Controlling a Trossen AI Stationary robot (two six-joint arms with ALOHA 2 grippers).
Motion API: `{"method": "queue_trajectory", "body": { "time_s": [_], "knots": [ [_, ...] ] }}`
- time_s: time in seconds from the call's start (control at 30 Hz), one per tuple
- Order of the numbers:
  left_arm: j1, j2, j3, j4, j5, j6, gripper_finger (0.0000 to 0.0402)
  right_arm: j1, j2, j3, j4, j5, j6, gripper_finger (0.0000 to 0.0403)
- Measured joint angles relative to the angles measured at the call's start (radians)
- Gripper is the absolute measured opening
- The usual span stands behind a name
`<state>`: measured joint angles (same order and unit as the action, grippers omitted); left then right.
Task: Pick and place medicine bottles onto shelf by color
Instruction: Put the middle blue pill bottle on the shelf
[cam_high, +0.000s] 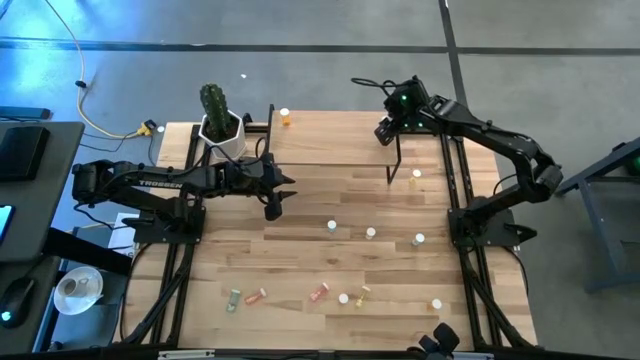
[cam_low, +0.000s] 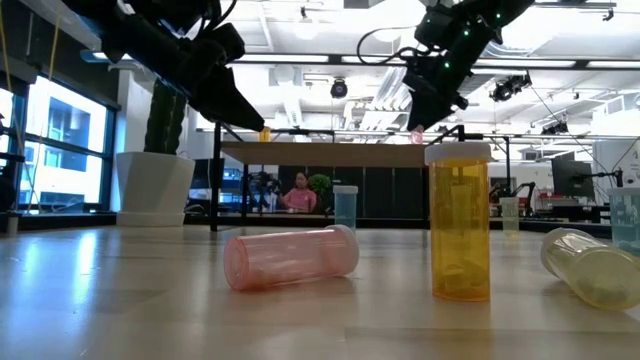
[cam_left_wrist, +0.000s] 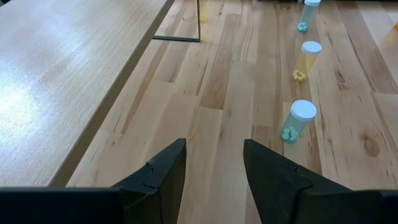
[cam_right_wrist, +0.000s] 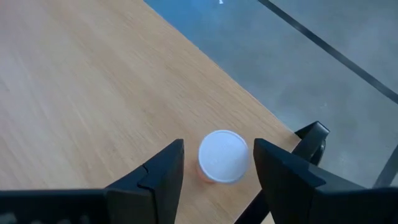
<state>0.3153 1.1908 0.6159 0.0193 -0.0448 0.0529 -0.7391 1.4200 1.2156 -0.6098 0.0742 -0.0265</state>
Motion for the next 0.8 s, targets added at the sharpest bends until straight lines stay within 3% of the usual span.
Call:
{"method": "queue_trajectory", "body": {
  "time_s": [0.47, 0.8],
  "knots": [
    [0.000, 0.000, 0.000, 0.000, 0.000, 0.001, 0.0153, 0.000, -0.001, 0.142, -0.112, -0.015, -0.006, 0.0186],
    [-0.012, 0.000, 0.000, 0.017, -0.012, -0.102, 0.0197, 0.000, -0.001, 0.306, -0.236, -0.026, -0.034, 0.0186]
  ]
}}
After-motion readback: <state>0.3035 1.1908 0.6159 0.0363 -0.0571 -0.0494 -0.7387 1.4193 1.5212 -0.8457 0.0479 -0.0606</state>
